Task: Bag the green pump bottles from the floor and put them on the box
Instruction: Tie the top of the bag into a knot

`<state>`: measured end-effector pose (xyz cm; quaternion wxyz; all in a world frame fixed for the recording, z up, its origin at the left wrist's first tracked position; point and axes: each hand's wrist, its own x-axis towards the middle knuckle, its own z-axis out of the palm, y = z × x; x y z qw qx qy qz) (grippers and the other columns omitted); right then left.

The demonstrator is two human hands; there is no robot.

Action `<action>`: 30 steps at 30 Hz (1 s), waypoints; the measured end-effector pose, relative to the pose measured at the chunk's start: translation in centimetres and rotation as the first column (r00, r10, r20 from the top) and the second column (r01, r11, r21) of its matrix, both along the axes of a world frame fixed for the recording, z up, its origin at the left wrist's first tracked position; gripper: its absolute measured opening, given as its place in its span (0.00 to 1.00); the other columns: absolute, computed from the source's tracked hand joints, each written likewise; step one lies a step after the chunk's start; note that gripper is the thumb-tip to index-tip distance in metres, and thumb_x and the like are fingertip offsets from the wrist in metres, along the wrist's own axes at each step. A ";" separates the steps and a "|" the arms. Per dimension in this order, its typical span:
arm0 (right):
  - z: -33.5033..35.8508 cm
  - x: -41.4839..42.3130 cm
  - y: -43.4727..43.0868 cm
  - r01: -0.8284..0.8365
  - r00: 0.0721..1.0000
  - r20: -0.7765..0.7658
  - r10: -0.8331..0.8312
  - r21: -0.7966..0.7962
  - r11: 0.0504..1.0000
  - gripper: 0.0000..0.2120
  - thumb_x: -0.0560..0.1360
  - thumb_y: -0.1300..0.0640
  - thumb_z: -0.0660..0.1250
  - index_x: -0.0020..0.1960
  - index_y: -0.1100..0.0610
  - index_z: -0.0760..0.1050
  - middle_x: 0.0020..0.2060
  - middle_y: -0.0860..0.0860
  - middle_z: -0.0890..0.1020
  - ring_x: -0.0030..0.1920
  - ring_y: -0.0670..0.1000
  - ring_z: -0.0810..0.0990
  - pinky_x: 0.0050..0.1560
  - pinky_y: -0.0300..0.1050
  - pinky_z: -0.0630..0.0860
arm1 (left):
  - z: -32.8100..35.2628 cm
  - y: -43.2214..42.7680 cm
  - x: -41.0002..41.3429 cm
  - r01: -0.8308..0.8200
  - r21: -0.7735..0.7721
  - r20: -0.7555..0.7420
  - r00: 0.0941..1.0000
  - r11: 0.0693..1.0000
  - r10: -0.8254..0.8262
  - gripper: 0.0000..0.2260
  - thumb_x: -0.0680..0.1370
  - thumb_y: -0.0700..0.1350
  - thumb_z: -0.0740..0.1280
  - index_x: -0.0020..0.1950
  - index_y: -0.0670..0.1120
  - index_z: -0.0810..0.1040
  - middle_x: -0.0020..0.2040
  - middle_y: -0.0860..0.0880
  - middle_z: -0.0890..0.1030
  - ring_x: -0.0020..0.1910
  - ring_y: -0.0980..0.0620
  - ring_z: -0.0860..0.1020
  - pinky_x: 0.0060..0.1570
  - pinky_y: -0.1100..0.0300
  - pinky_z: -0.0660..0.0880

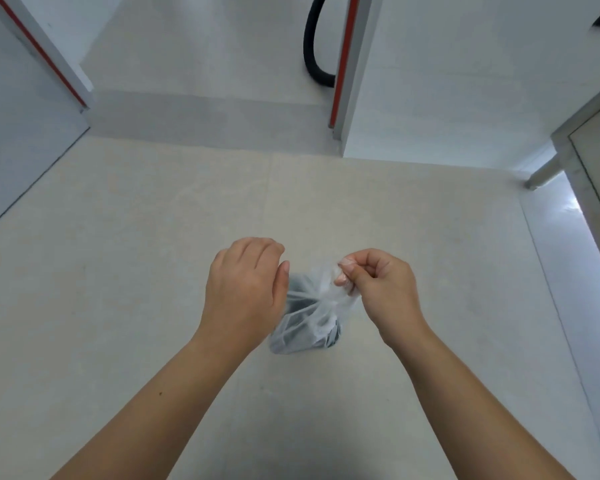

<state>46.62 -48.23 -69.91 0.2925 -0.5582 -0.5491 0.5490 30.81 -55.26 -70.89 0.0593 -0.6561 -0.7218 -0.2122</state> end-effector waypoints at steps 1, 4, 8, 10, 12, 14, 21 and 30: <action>0.9 0.1 -0.3 0.011 1.000 0.004 -0.011 -0.019 1.000 0.09 0.73 0.64 0.65 0.35 0.56 0.77 0.22 0.45 0.79 0.24 0.39 0.73 0.30 0.30 0.72 | 0.8 -0.6 0.1 -0.014 -0.018 0.011 1.000 1.000 0.014 0.11 0.76 0.43 0.59 0.48 0.39 0.79 0.46 0.44 0.82 0.46 0.43 0.79 0.43 0.57 0.68; 4.2 0.1 -1.0 0.036 0.999 0.011 -0.035 -0.059 0.998 0.08 0.73 0.64 0.66 0.37 0.57 0.78 0.25 0.46 0.80 0.25 0.40 0.74 0.32 0.32 0.73 | 3.4 -2.5 0.4 -0.067 -0.087 0.044 0.996 0.994 0.071 0.11 0.76 0.43 0.59 0.49 0.39 0.78 0.47 0.43 0.82 0.47 0.44 0.79 0.45 0.57 0.67; 9.7 -0.3 -2.2 0.053 0.999 -0.002 -0.053 -0.106 0.993 0.08 0.73 0.63 0.66 0.37 0.56 0.78 0.25 0.45 0.80 0.26 0.39 0.75 0.32 0.31 0.72 | 8.2 -4.7 0.7 -0.130 -0.185 0.107 0.983 0.974 0.152 0.12 0.75 0.42 0.58 0.51 0.39 0.78 0.47 0.43 0.82 0.48 0.43 0.79 0.47 0.56 0.70; 12.7 -0.3 -3.0 0.052 0.999 0.007 -0.052 -0.121 0.991 0.09 0.74 0.63 0.66 0.36 0.55 0.77 0.27 0.47 0.80 0.26 0.39 0.75 0.33 0.30 0.72 | 11.4 -5.6 1.0 -0.140 -0.221 0.131 0.976 0.965 0.172 0.13 0.75 0.43 0.57 0.51 0.39 0.78 0.48 0.43 0.82 0.48 0.43 0.79 0.47 0.54 0.73; 15.9 -0.1 -3.7 0.058 0.998 0.023 -0.056 -0.123 0.991 0.09 0.74 0.63 0.66 0.36 0.55 0.77 0.29 0.49 0.80 0.27 0.39 0.75 0.34 0.31 0.72 | 14.9 -6.3 1.5 -0.140 -0.249 0.139 0.974 0.958 0.179 0.14 0.75 0.44 0.57 0.51 0.39 0.78 0.48 0.43 0.82 0.48 0.44 0.79 0.46 0.53 0.74; 19.1 0.3 -4.3 0.072 0.997 0.024 -0.070 -0.121 0.990 0.09 0.73 0.63 0.66 0.36 0.55 0.77 0.29 0.49 0.81 0.28 0.40 0.75 0.35 0.32 0.72 | 18.4 -7.0 1.9 -0.136 -0.270 0.139 0.974 0.953 0.179 0.14 0.75 0.45 0.56 0.51 0.40 0.78 0.48 0.44 0.82 0.48 0.44 0.79 0.46 0.53 0.74; 31.3 2.2 -6.3 0.055 0.998 0.034 -0.053 -0.063 0.997 0.10 0.74 0.63 0.65 0.35 0.53 0.76 0.26 0.45 0.80 0.28 0.40 0.75 0.35 0.30 0.72 | 30.1 -8.9 4.3 -0.147 -0.250 0.125 0.975 0.957 0.183 0.14 0.74 0.45 0.57 0.50 0.40 0.78 0.48 0.45 0.82 0.49 0.45 0.78 0.49 0.57 0.68; 46.0 5.2 -10.0 -0.012 1.000 -0.014 0.013 0.080 0.997 0.14 0.74 0.63 0.65 0.32 0.50 0.75 0.30 0.47 0.81 0.34 0.49 0.77 0.42 0.44 0.76 | 42.8 -13.1 7.9 -0.134 -0.183 0.041 0.989 0.974 0.144 0.13 0.74 0.44 0.58 0.51 0.40 0.78 0.50 0.44 0.81 0.53 0.44 0.77 0.52 0.54 0.66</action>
